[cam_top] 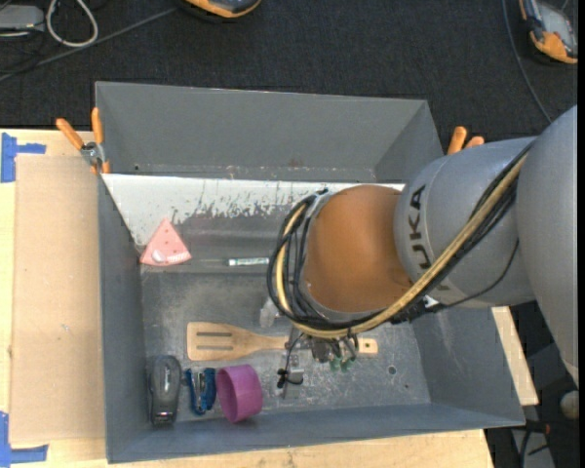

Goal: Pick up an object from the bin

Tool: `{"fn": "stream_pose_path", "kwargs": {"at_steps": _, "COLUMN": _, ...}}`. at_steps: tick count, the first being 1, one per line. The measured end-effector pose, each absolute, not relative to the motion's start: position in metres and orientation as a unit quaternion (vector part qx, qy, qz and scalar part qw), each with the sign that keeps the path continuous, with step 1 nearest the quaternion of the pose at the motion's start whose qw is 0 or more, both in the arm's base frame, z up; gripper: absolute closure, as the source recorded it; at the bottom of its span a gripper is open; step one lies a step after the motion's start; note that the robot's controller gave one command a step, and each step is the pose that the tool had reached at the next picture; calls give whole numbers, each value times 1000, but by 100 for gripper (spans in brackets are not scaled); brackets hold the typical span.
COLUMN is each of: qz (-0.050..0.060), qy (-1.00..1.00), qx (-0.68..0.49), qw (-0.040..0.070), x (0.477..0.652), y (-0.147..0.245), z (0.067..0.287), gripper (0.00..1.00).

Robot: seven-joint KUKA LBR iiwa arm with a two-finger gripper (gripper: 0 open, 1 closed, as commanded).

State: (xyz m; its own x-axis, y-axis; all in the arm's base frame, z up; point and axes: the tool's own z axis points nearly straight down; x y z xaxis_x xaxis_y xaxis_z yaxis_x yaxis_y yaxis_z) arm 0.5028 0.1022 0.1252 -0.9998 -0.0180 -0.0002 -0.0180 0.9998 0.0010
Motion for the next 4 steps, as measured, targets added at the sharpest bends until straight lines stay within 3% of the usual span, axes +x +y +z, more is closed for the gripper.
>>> {"fn": "stream_pose_path", "kwargs": {"at_steps": 1, "qz": 1, "qy": 996, "qx": -93, "qw": 4, "x": 491, "y": 127, "z": 70, "gripper": 0}}
{"fn": "stream_pose_path", "kwargs": {"at_steps": 4, "qz": 1, "qy": 997, "qx": -75, "qw": 4, "x": 489, "y": 139, "z": 70, "gripper": 0}}
